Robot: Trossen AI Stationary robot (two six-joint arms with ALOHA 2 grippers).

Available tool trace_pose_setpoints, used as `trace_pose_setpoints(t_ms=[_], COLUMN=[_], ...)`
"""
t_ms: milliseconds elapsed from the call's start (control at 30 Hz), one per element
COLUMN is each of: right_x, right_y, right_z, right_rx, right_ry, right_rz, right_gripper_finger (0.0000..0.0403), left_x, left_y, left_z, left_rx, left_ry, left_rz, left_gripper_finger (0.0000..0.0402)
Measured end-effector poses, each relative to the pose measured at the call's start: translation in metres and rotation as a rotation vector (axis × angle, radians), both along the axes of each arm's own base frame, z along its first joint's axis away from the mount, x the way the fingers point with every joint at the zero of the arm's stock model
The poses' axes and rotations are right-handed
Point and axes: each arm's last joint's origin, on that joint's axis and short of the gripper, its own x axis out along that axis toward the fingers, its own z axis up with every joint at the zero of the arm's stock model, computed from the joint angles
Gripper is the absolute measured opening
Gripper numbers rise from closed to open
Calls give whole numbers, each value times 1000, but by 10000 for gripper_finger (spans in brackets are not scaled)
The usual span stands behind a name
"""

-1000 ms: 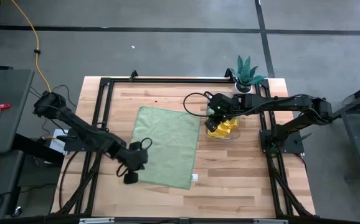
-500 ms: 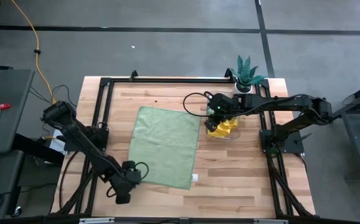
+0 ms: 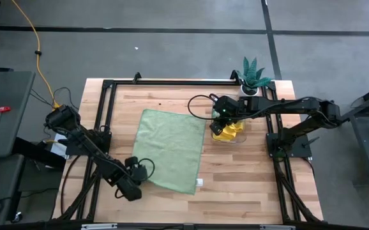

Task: Fold microfiber towels
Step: Fold the green microfiber towel

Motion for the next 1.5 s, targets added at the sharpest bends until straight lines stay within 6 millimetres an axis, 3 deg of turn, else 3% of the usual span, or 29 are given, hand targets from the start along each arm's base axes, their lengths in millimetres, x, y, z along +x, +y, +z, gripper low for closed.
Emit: trace_pose_setpoints(t_ms=[267, 733, 867, 1267, 1500], right_x=[0, 0, 0, 0, 0], right_y=[0, 0, 0, 0, 0], right_z=[0, 0, 0, 0, 0], right_rx=[14, 28, 28, 40, 41], right_ry=[-4, -6, -6, -10, -10], right_rz=[-22, -44, -44, -65, -67], right_gripper_finger=[128, 128, 128, 128, 128], left_x=[8, 35, 42, 58, 67], left_y=[21, 50, 64, 101, 131], left_z=[1, 34, 33, 5, 3], left_rx=[56, 141, 167, 265, 314], left_ry=[52, -36, -19, 129, 117], left_rz=[2, -188, -227, -361, -283], left_gripper_finger=[0, 0, 0, 0, 0])
